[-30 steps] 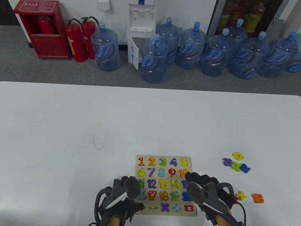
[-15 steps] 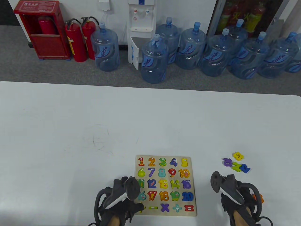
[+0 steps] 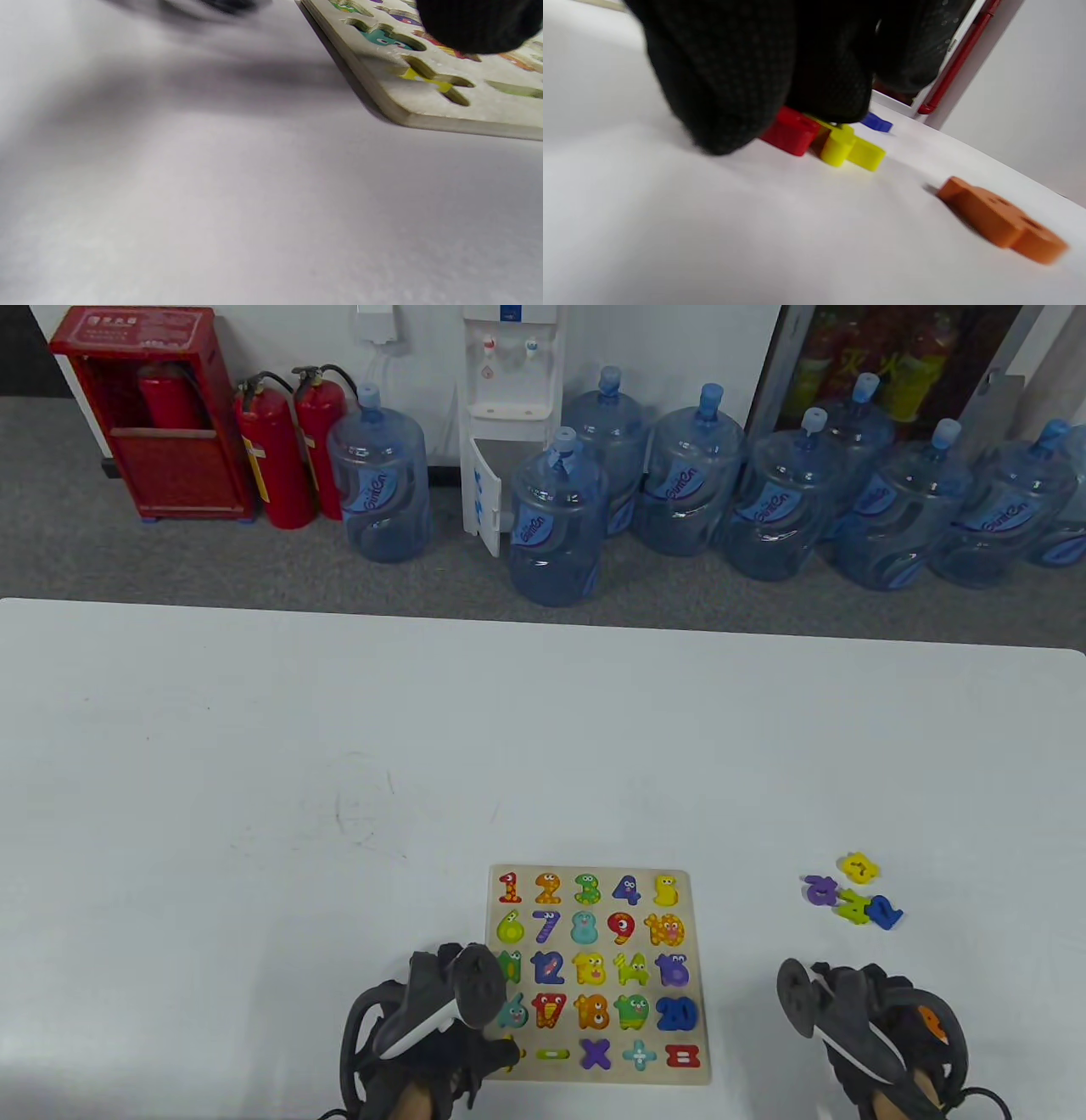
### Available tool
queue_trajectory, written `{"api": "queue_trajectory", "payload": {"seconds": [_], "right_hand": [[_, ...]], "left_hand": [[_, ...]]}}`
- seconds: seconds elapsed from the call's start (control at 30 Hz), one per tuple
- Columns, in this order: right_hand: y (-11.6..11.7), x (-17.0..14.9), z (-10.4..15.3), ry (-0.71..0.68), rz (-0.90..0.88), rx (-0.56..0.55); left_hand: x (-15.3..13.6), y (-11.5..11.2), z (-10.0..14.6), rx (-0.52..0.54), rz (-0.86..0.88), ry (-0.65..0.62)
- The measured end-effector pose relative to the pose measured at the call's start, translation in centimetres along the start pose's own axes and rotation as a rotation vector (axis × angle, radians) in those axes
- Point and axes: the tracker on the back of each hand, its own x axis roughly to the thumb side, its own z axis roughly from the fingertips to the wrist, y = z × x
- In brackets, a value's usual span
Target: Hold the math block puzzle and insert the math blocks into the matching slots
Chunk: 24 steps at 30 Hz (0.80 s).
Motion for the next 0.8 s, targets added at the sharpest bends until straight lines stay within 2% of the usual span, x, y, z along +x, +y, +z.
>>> {"api": "queue_trajectory", "payload": {"seconds": [0.47, 0.63, 0.8], "right_hand": [[-0.9, 2.0, 0.5, -0.059, -0.025, -0.035], [-2.1, 3.1, 1.0, -0.1, -0.027, -0.085], [-3.7, 5.5, 1.8, -0.207, -0.07, -0.122]], "left_hand": [[0.0, 0.0, 0.0, -0.003, -0.001, 0.0], [0.0, 0.1, -0.1, -0.004, 0.0, 0.002], [0.0, 0.1, -0.1, -0.001, 0.009, 0.004]]}}
